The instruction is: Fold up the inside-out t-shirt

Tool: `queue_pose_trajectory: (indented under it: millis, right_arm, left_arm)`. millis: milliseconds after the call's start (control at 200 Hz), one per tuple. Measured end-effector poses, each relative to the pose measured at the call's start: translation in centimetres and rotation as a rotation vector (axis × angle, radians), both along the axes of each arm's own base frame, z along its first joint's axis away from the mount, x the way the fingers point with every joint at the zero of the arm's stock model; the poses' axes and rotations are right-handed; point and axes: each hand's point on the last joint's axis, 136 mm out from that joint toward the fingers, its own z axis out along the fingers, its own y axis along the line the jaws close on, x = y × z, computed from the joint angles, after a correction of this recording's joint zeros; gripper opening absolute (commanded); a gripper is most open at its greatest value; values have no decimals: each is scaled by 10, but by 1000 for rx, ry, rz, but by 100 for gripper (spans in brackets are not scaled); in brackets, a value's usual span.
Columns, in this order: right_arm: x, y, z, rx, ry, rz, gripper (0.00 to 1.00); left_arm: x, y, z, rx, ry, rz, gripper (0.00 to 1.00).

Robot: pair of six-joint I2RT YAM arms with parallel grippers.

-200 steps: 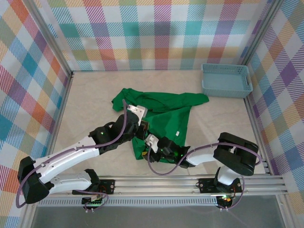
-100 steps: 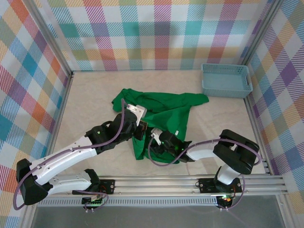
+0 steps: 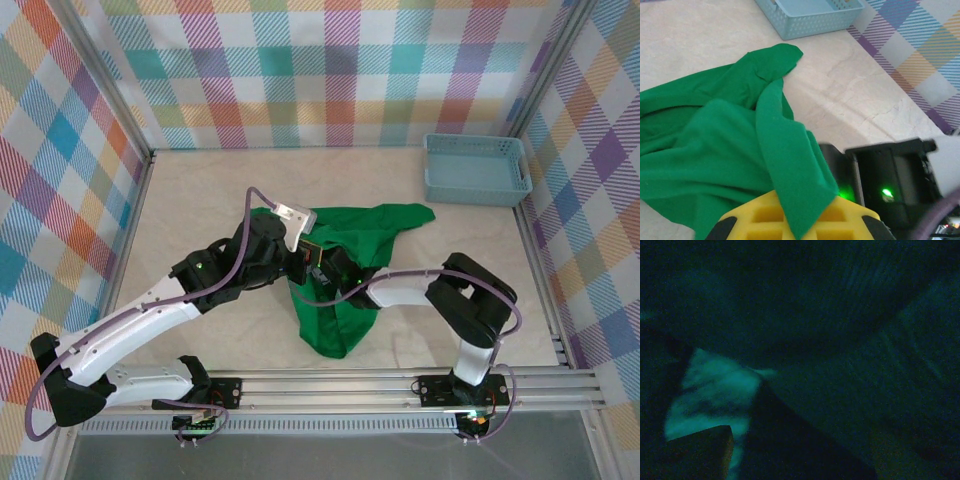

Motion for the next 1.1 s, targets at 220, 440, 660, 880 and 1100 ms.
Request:
queue_pose_trajectory:
  millis: [220,440,660,880,1100]
  right_arm:
    - [36,-21,-20,8,124,-138,75]
    - [57,-22,-22,36,210,-184,80]
    - [77,-18,-31,57,326,-238,90]
    - [90,-9,-48,17,432,-322,99]
    - [102,2,-50,-11,495,-379,100]
  left_arm:
    - [-4,-5,33,-89,-16,-21,0]
    - [-7,1,56,-140,-48,-13,0]
    - [-12,7,69,-175,-62,-9,0]
    - [-11,5,77,-197,-66,-12,0]
    - [-8,1,97,-237,-88,-8,0]
